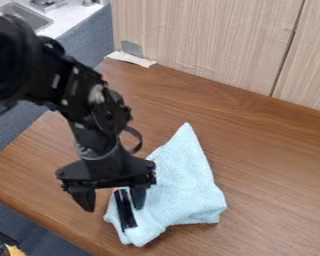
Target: Unfold the cloth from bottom left to top right
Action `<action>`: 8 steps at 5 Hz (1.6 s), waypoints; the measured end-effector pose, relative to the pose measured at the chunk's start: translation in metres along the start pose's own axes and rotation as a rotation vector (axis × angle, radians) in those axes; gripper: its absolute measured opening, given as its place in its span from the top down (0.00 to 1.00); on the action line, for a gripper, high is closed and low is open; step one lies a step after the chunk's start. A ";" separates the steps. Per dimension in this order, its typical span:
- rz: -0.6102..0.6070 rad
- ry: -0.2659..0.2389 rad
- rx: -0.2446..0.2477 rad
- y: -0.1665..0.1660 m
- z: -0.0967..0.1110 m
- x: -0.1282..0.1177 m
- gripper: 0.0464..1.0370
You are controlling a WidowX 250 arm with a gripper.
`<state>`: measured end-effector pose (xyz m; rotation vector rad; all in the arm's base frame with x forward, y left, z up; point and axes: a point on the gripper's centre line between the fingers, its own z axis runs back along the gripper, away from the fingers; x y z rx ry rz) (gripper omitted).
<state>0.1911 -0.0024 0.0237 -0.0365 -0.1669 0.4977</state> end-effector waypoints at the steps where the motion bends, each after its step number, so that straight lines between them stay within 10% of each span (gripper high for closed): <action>1: -0.001 -0.015 0.006 -0.001 0.000 0.001 0.37; 3: 0.004 -0.020 0.005 -0.002 0.000 0.002 0.89; 4: 0.005 -0.017 0.007 -0.001 0.000 0.001 0.98; 8: -0.006 -0.120 -0.094 -0.032 0.069 0.018 0.99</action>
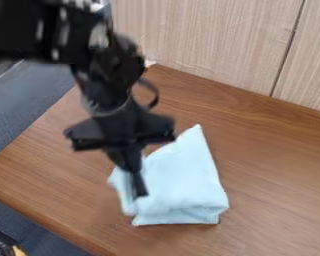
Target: Unfold the cloth from bottom left to top right
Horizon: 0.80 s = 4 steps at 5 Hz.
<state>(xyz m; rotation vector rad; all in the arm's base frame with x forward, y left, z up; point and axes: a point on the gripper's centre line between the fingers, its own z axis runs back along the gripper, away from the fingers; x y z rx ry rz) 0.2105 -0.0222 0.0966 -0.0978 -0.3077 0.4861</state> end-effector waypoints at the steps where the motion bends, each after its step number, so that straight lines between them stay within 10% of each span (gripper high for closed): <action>1: -0.026 -0.036 -0.061 -0.036 0.025 0.011 0.99; 4: -0.090 0.001 -0.110 -0.136 -0.018 0.042 0.99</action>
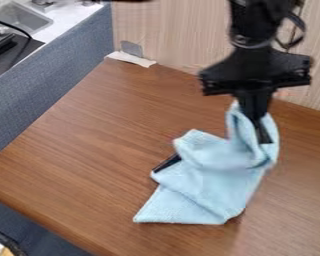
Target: Unfold the cloth from bottom left to top right
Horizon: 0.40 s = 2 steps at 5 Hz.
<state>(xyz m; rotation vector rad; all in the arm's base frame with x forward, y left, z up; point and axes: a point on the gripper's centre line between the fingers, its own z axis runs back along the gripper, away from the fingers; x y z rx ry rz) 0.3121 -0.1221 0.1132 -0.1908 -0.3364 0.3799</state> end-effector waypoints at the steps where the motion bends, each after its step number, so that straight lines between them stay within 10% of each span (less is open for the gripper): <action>1: -0.010 0.002 0.014 -0.016 -0.023 0.009 0.99; 2: -0.023 0.017 0.022 -0.029 -0.042 0.009 0.99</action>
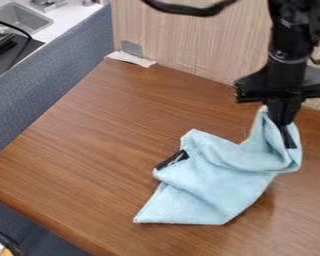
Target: Unfold the cloth from bottom left to top right
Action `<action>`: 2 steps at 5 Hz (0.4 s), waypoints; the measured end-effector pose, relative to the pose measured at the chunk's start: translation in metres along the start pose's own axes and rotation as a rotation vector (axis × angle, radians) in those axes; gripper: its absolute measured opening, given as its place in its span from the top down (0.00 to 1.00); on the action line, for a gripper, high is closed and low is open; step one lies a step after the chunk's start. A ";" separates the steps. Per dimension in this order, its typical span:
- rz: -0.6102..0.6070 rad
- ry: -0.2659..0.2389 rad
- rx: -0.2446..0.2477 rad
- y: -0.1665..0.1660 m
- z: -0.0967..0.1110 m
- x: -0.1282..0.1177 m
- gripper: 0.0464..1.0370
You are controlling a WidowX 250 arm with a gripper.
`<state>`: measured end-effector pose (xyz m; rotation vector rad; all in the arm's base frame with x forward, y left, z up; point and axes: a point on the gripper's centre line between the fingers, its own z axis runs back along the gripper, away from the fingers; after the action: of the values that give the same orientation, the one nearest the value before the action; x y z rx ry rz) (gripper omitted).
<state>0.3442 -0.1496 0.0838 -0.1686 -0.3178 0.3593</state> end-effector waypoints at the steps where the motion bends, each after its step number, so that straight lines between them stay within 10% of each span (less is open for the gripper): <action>1: -0.016 0.023 0.005 -0.009 -0.019 -0.004 0.99; 2: -0.023 0.058 -0.008 -0.015 -0.037 -0.007 0.98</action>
<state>0.3557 -0.1704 0.0503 -0.1823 -0.2637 0.3301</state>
